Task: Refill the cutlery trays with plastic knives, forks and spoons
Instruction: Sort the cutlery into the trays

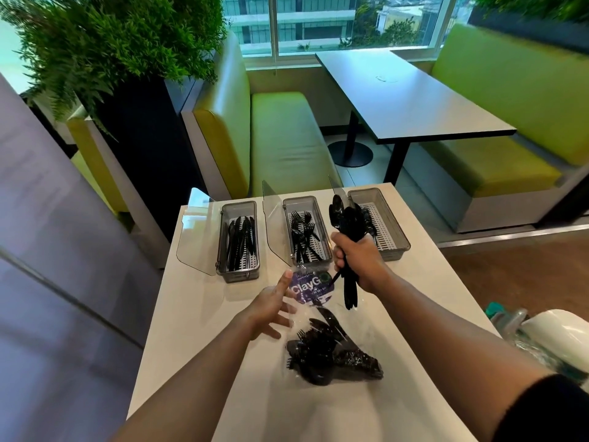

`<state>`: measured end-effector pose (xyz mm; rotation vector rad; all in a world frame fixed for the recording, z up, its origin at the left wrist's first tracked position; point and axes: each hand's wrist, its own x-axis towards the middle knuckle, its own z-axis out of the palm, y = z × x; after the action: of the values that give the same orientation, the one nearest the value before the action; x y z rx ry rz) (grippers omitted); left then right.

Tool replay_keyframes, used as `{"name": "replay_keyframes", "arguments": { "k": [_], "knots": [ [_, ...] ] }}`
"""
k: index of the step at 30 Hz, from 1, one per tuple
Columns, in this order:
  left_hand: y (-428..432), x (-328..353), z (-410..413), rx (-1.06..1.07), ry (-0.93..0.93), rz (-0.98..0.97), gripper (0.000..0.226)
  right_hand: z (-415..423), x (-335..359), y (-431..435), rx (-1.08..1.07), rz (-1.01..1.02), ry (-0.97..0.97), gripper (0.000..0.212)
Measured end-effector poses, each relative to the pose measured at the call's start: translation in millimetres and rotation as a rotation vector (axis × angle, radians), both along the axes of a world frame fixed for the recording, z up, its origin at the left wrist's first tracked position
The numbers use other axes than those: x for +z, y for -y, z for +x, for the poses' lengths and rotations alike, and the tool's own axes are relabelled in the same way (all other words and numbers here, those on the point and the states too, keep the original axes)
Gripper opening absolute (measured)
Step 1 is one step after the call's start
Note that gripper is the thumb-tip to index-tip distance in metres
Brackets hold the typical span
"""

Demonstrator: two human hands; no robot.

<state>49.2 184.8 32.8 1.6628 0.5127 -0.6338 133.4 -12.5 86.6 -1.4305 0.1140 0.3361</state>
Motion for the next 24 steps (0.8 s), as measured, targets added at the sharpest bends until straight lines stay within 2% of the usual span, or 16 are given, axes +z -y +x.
{"name": "replay_keyframes", "arguments": {
  "k": [6,12,15,17,18,21,24],
  "knots": [
    [-3.0,0.3,5.4,0.045,0.115,0.044,0.063,6.5,21.6,-9.1,-0.049,0.113,-0.014,0.021],
    [-1.9,2.4,8.6,0.003,0.162,0.105,0.053,6.0,31.1,-17.6,-0.003,0.167,-0.051,0.022],
    [4.0,8.1,8.9,0.077,0.366,0.164,0.034,1.2,25.5,-20.2,0.031,0.164,-0.076,0.02],
    [9.5,18.6,9.5,0.155,0.495,0.101,0.025,-2.1,19.8,-22.3,0.044,0.17,-0.099,0.02],
    [12.3,25.8,9.4,0.169,0.518,0.031,0.029,-3.8,17.3,-23.7,0.049,0.174,-0.113,0.02],
    [18.7,41.5,12.8,0.097,0.435,-0.224,0.053,-10.3,16.0,-28.8,0.053,0.182,-0.145,0.021],
    [27.6,48.7,14.2,-0.069,0.332,-0.308,0.049,-13.4,11.3,-34.3,0.036,0.184,-0.155,0.022]
  ]
}}
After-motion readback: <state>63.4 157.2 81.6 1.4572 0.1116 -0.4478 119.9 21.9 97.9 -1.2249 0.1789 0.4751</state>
